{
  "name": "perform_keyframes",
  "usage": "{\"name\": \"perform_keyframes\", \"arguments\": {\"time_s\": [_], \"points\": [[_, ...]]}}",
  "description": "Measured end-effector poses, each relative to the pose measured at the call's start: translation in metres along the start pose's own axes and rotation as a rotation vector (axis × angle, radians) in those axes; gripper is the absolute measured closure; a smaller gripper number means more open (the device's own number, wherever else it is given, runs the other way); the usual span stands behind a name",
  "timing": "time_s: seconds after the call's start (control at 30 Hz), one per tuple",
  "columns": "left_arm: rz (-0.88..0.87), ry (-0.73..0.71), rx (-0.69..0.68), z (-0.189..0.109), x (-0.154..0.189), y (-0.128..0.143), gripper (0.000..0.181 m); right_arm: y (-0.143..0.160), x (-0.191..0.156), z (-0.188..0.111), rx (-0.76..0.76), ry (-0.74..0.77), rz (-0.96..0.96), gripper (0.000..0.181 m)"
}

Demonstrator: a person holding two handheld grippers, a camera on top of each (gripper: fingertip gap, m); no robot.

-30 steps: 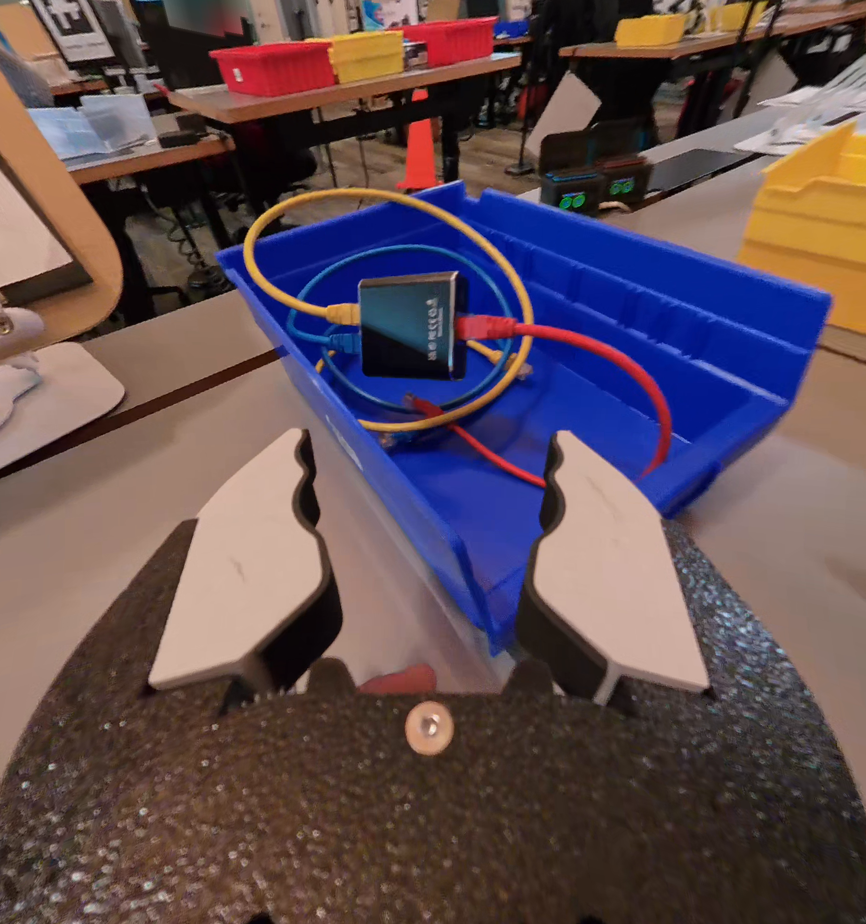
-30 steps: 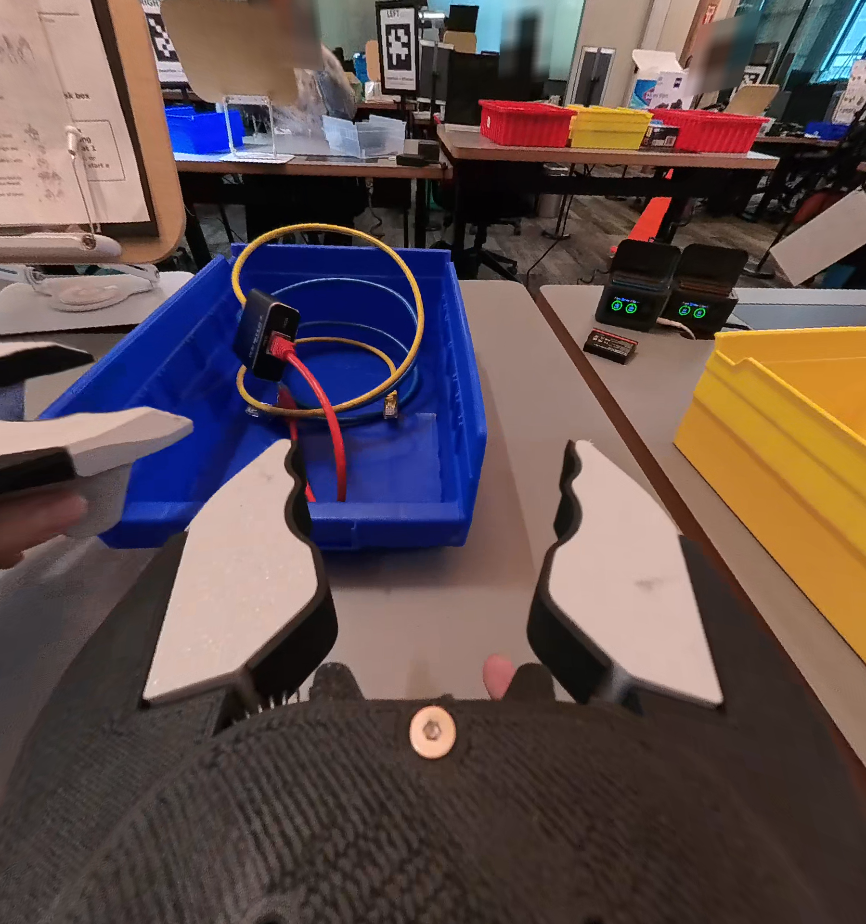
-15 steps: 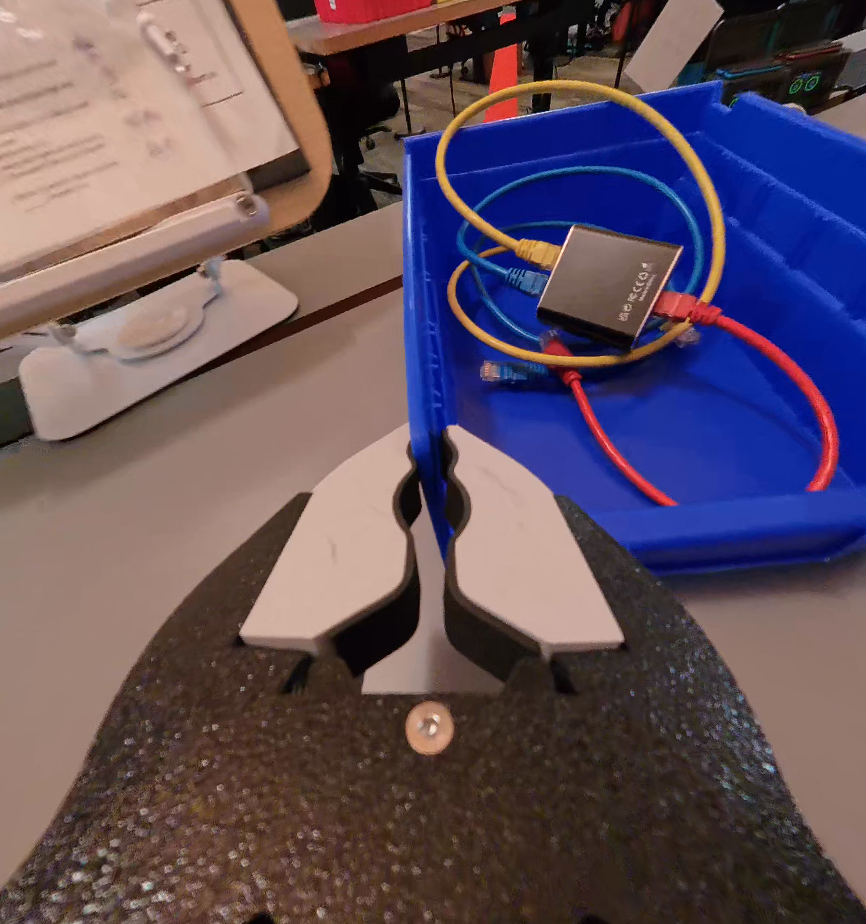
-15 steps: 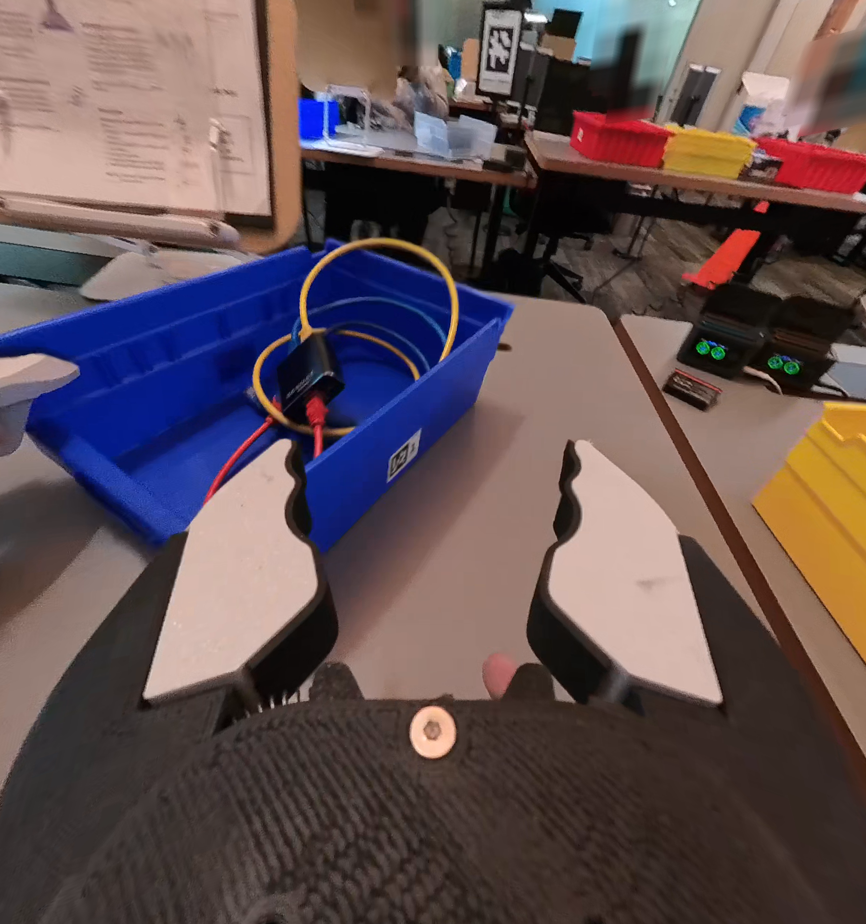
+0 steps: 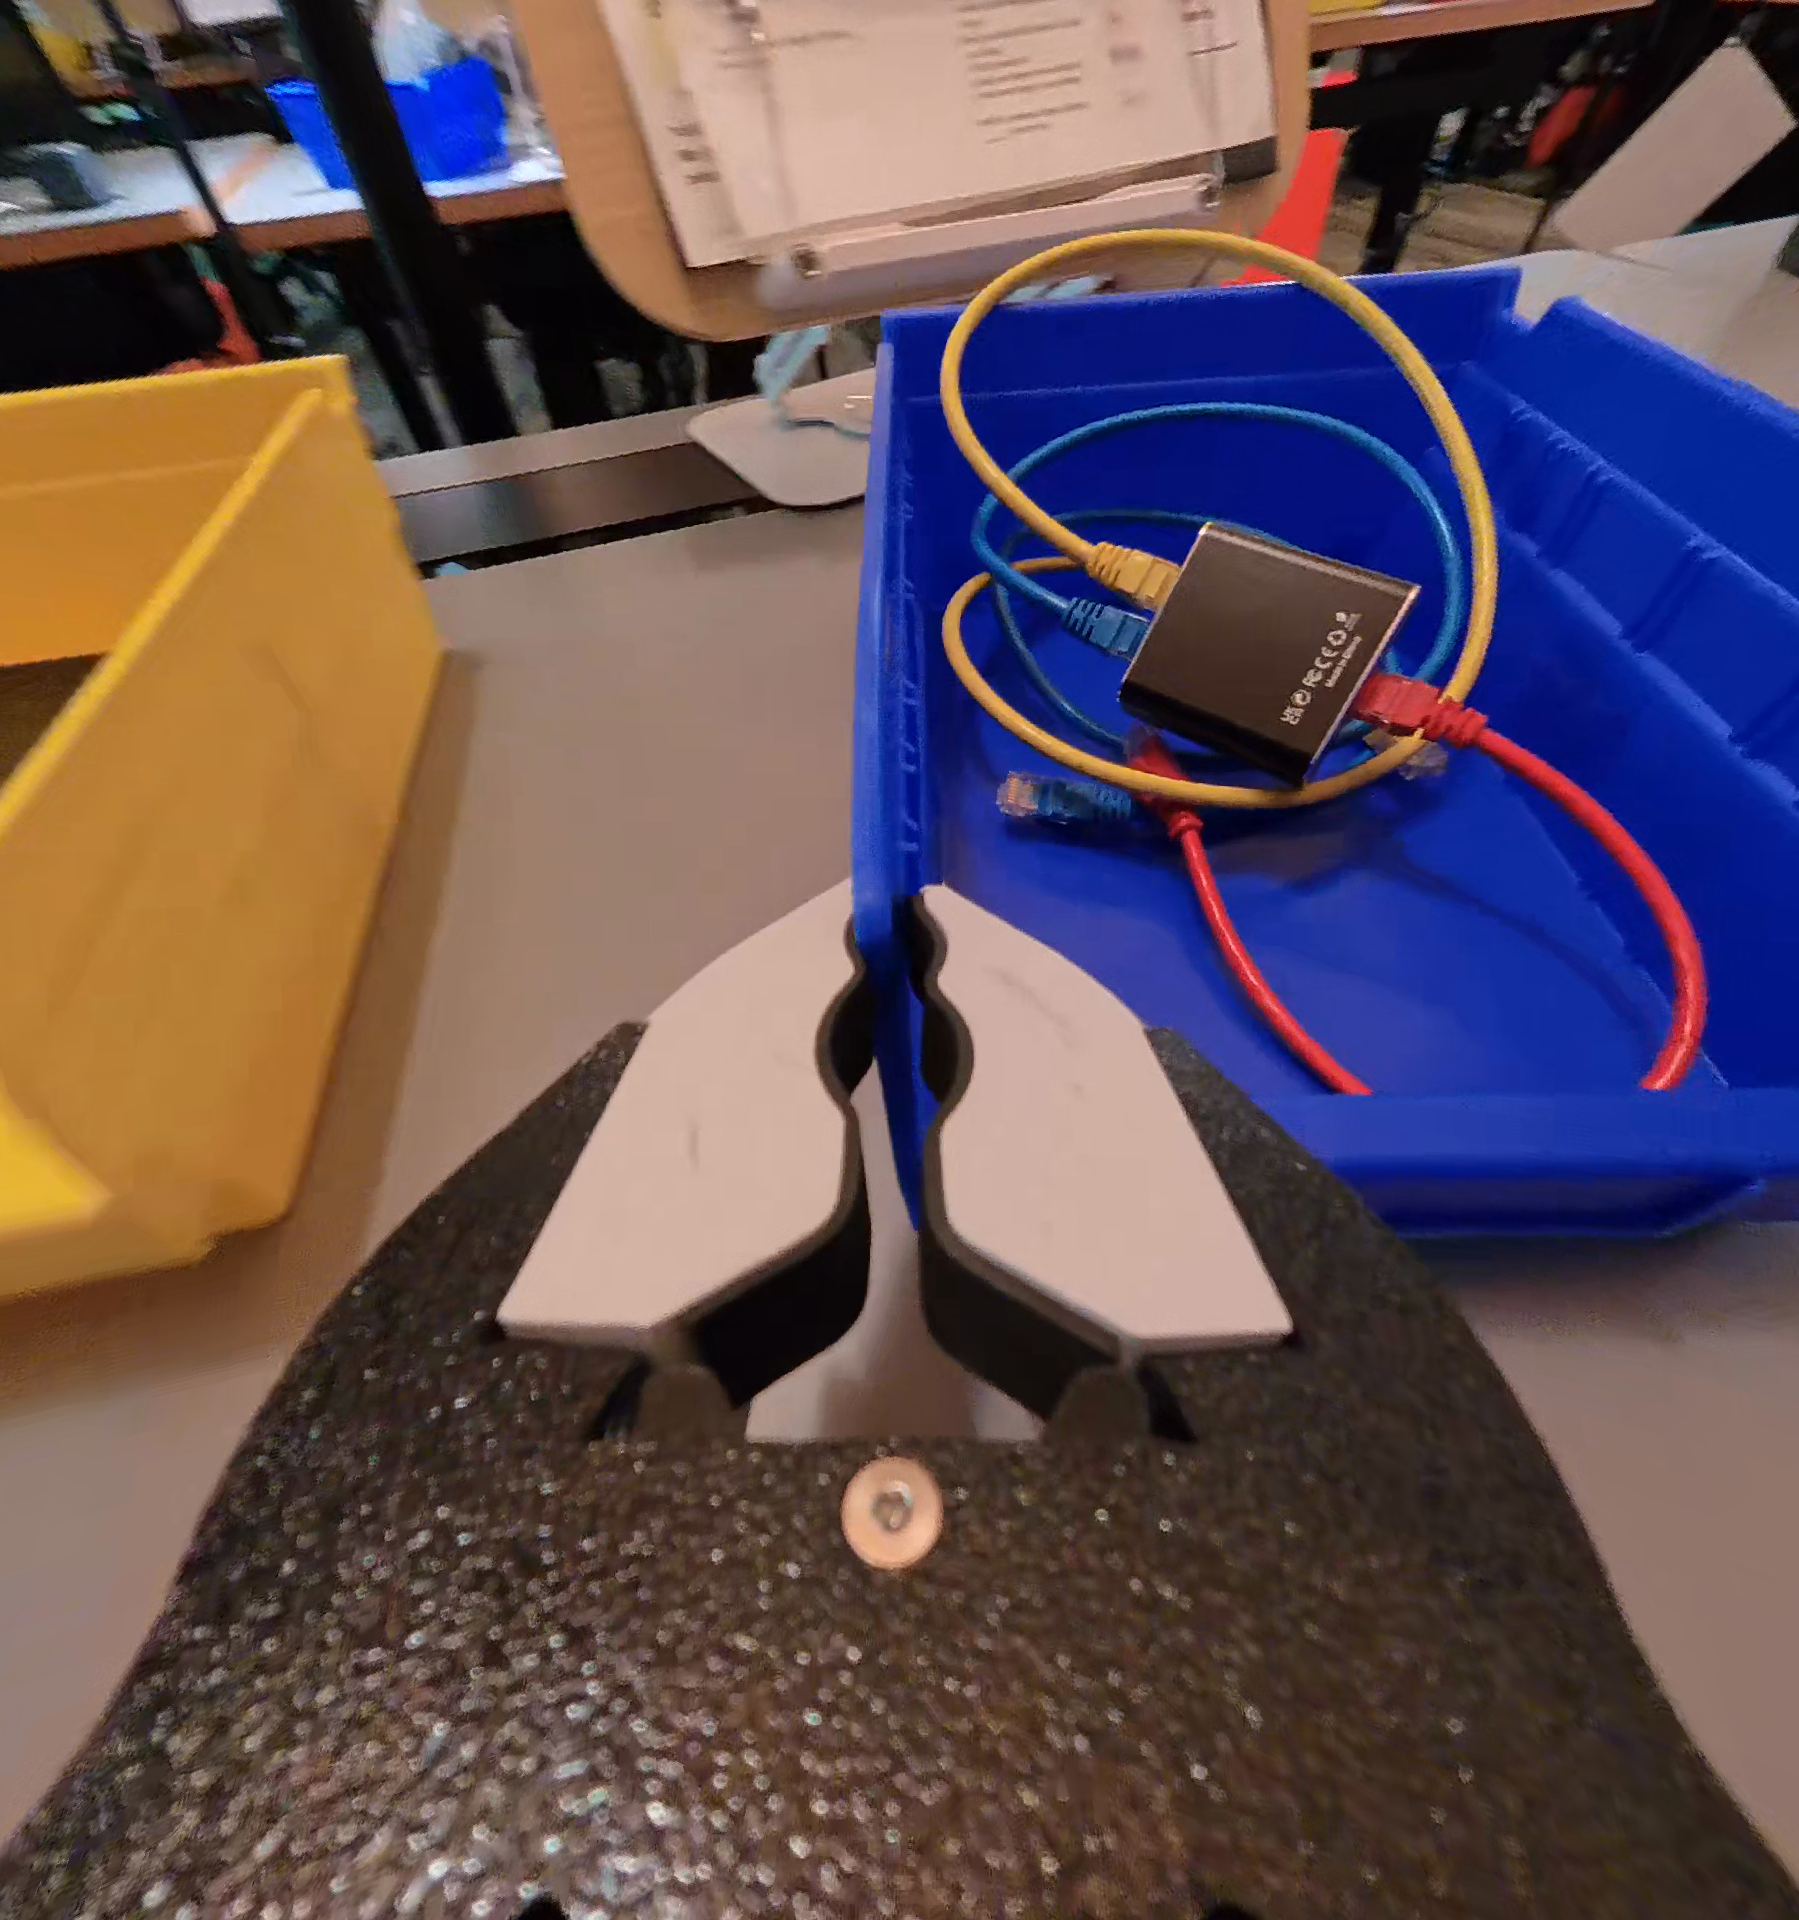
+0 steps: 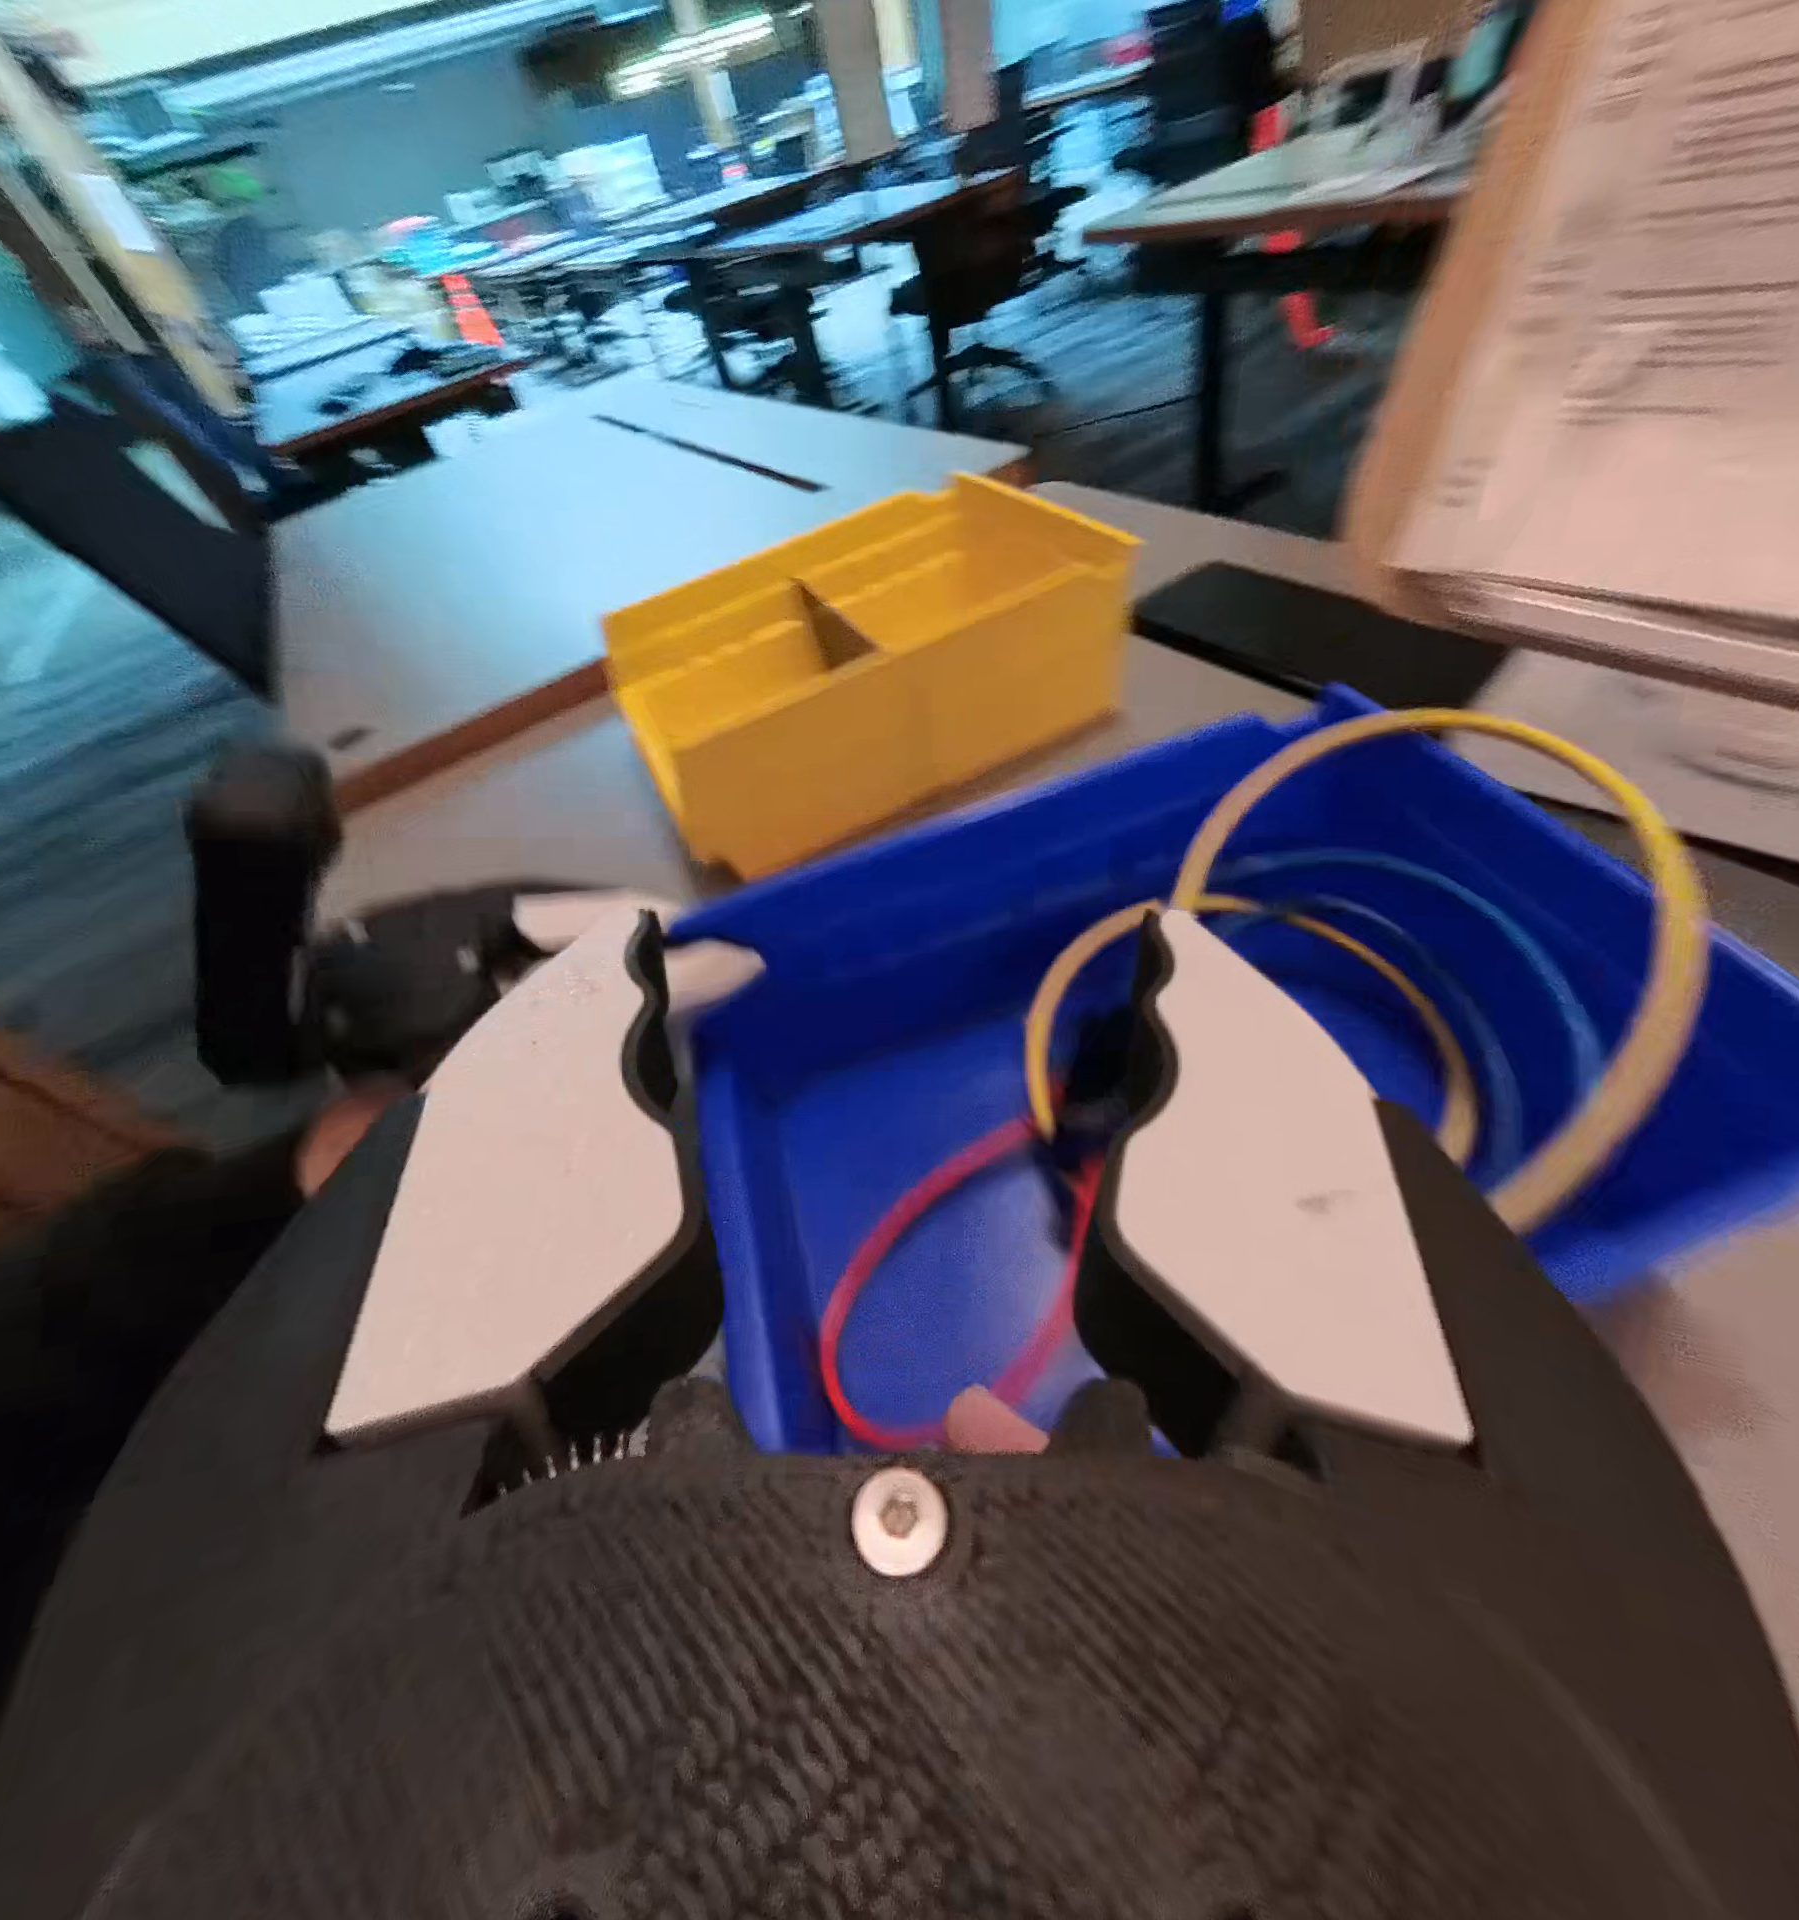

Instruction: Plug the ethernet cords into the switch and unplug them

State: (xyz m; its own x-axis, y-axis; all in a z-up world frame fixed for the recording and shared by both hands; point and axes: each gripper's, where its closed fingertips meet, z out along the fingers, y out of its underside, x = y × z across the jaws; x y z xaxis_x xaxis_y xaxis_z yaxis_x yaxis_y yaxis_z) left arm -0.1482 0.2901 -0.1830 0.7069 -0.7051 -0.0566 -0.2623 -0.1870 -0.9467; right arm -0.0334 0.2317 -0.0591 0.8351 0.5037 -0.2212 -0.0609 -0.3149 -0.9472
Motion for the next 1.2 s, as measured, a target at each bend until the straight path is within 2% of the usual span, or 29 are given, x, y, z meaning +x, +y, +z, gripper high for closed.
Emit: {"name": "perform_keyframes", "arguments": {"time_s": [0.13, 0.23, 0.33, 0.47, 0.53, 0.57, 0.67, 0.7, 0.73, 0.8, 0.87, 0.93, 1.03, 1.13, 1.2], "points": [[-0.002, -0.12, 0.02, -0.023, -0.021, 0.008, 0.177, -0.03, -0.041, 0.128, -0.185, -0.189, 0.164, 0.097], [0.067, -0.174, 0.014, -0.025, -0.033, 0.01, 0.173, -0.011, -0.036, 0.216, -0.397, -0.121, 0.337, 0.097], [0.059, -0.165, 0.045, -0.025, -0.036, 0.011, 0.173, 0.012, -0.027, 0.273, -0.502, -0.012, 0.406, 0.1], [0.091, -0.165, 0.051, -0.025, -0.04, 0.01, 0.172, 0.032, -0.016, 0.32, -0.551, 0.081, 0.406, 0.117], [0.087, -0.156, 0.052, -0.024, -0.043, 0.01, 0.172, 0.048, -0.005, 0.333, -0.588, 0.157, 0.404, 0.121], [0.087, -0.156, 0.052, -0.024, -0.045, 0.01, 0.172, 0.055, -0.003, 0.339, -0.593, 0.172, 0.434, 0.11], [0.088, -0.164, 0.054, -0.023, -0.05, 0.01, 0.172, 0.085, -0.004, 0.351, -0.671, 0.198, 0.43, 0.107], [0.092, -0.167, 0.055, -0.023, -0.051, 0.01, 0.171, 0.093, -0.007, 0.356, -0.684, 0.194, 0.428, 0.096], [0.093, -0.172, 0.056, -0.023, -0.052, 0.01, 0.171, 0.1, -0.007, 0.358, -0.705, 0.223, 0.427, 0.098], [0.102, -0.18, 0.059, -0.023, -0.053, 0.009, 0.171, 0.103, -0.003, 0.359, -0.717, 0.268, 0.383, 0.114], [0.12, -0.189, 0.063, -0.023, -0.054, 0.009, 0.171, 0.099, 0.004, 0.357, -0.699, 0.303, 0.445, 0.136], [0.15, -0.203, 0.069, -0.024, -0.055, 0.008, 0.17, 0.089, 0.007, 0.356, -0.666, 0.256, 0.499, 0.137], [0.184, -0.213, 0.074, -0.025, -0.055, 0.008, 0.169, 0.063, 0.002, 0.346, -0.672, 0.177, 0.4, 0.136], [0.192, -0.212, 0.073, -0.025, -0.055, 0.008, 0.168, 0.007, 0.008, 0.326, -0.547, 0.145, 0.358, 0.136], [0.202, -0.213, 0.074, -0.025, -0.055, 0.008, 0.168, -0.038, 0.021, 0.3, -0.444, 0.121, 0.356, 0.138]]}}
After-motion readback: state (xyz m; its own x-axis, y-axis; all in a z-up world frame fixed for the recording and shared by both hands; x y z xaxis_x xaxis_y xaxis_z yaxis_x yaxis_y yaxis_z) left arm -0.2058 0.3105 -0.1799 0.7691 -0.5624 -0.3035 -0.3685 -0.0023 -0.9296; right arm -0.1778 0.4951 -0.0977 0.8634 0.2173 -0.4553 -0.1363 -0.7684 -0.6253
